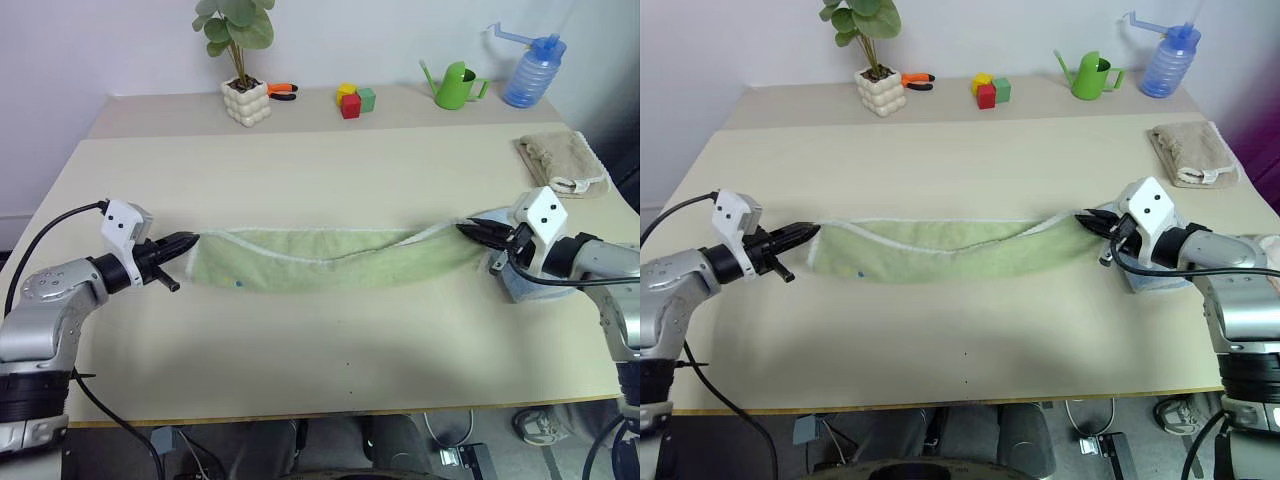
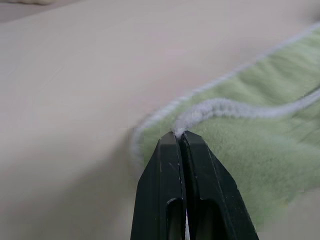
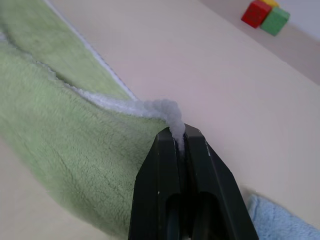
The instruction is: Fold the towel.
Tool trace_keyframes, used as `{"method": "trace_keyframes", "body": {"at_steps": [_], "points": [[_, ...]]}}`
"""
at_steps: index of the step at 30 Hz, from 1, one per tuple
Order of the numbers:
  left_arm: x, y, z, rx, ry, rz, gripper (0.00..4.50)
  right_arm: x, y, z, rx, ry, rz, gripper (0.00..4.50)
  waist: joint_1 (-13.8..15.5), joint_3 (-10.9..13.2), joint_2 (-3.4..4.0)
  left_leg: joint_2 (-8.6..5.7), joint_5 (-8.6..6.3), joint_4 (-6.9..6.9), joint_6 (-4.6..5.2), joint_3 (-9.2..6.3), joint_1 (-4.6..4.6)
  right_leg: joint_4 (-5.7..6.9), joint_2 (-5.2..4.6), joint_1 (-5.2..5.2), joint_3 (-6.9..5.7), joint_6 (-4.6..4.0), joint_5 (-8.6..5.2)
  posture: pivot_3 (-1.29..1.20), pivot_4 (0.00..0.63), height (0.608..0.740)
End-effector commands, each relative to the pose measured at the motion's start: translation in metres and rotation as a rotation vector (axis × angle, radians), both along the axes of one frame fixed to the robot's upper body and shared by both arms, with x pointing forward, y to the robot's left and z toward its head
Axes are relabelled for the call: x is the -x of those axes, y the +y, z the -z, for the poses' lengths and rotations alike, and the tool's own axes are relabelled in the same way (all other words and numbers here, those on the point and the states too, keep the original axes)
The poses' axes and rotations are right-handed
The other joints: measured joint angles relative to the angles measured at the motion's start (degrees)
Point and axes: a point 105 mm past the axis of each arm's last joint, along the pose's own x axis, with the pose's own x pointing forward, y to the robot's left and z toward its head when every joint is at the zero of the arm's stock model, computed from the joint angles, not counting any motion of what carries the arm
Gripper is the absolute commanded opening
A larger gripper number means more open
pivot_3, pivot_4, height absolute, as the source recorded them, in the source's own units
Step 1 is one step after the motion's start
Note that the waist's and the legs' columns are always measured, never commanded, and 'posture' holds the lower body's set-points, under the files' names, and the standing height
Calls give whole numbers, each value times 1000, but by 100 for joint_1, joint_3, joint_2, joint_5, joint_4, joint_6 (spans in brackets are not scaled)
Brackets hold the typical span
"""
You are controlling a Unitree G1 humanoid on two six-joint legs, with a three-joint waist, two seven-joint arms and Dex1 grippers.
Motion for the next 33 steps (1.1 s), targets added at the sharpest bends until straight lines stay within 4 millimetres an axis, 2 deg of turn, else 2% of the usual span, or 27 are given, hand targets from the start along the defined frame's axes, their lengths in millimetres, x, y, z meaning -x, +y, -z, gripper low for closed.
{"method": "trace_keyframes", "body": {"at_steps": [1, 11, 22, 23, 26, 31, 32, 33], "points": [[-9, 3, -3, -8, -34, -8, 0, -5, -3, -9, 3, -54, 14, 19, -1, 0, 0, 0, 0, 1, 0, 0, 0, 0, 0, 0, 0, 0, 0, 0, 150, 730], [-19, 13, 2, 31, -52, -64, 0, -5, -13, -5, -22, -67, 54, 19, -7, 0, 0, 1, 3, 3, -4, 0, 0, 2, 2, -1, 0, 1, 0, 0, 150, 730], [-21, 14, 18, 45, -17, -94, 0, -15, -8, 19, 12, -32, 95, 19, -11, -1, 0, 1, 3, 4, -5, 0, 0, 4, 2, -1, 1, 1, 0, 0, 150, 730], [-21, 14, 19, 51, -10, -95, 274, -16, -9, 22, 16, -22, 104, 0, -11, -1, 0, 1, 3, 4, -6, 0, 0, 4, 3, -2, 1, 1, 0, 0, 150, 730], [-19, 18, 22, 48, 3, -114, 1366, -17, -15, 24, 32, -21, 134, 858, -10, 0, 0, 1, 4, 4, -6, 0, 0, 4, 3, -2, 1, 1, 0, 0, 150, 730], [-19, 36, 26, 16, -5, -216, 3957, -19, -27, 3, 82, -117, 192, 3387, -8, -1, 0, 1, 4, 5, -6, 0, 0, 5, 3, -2, 1, 1, 0, 0, 150, 730], [-19, 39, 24, 34, -16, -233, 4419, -18, -27, -4, 84, -141, 196, 3396, -7, -1, 0, 1, 4, 5, -6, 0, 0, 5, 3, -2, 1, 1, 1, 0, 150, 730], [-18, 40, 22, 48, -24, -243, 4419, -17, -28, -8, 84, -156, 198, 3396, -10, -1, 0, 1, 4, 5, -6, 0, 0, 5, 3, -2, 1, 1, 0, 0, 150, 730]]}}
